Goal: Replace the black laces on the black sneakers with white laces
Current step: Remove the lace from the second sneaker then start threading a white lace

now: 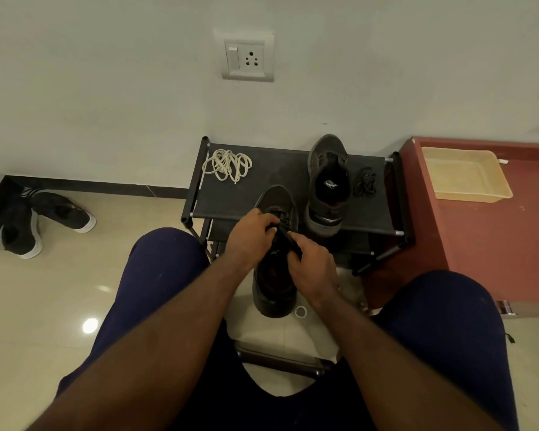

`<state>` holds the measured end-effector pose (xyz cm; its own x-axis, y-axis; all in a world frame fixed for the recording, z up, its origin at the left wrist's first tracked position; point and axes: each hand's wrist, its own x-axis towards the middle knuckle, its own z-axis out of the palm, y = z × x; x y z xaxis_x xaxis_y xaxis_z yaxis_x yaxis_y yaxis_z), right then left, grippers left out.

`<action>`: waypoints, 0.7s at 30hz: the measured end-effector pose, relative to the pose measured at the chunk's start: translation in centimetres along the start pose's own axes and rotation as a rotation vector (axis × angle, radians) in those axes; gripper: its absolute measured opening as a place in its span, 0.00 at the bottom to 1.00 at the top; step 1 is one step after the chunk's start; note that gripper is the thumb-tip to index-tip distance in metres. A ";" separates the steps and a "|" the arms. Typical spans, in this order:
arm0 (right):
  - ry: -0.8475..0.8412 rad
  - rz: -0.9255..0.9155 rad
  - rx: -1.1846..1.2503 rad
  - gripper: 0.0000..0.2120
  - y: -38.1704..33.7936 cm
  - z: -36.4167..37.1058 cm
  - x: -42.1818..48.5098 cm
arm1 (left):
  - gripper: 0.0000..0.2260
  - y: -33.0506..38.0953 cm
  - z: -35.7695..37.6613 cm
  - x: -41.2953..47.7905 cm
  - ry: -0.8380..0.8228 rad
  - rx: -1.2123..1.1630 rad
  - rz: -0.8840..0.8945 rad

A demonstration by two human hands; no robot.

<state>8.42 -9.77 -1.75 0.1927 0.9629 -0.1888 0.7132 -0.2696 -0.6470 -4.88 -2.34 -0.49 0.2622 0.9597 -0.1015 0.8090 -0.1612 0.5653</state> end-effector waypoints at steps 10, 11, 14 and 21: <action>-0.029 -0.036 -0.016 0.21 -0.1 0.0 -0.3 | 0.07 -0.7 0.8 1.4 0.009 0.144 0.102; -0.023 -0.027 -0.006 0.21 -0.1 -0.1 -0.3 | 0.06 -0.6 0.9 1.2 0.049 0.091 0.080; -0.016 0.029 0.074 0.19 -0.2 -0.4 -0.1 | 0.03 -0.5 1.1 0.9 0.191 -0.196 -0.125; -0.040 0.009 0.044 0.20 -0.1 0.0 -0.3 | 0.19 -0.9 0.8 0.6 -0.010 -0.072 0.040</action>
<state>8.26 -10.03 -1.59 0.1715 0.9594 -0.2240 0.6808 -0.2797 -0.6769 -5.02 -1.84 -1.70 0.2992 0.9503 -0.0855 0.7577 -0.1822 0.6267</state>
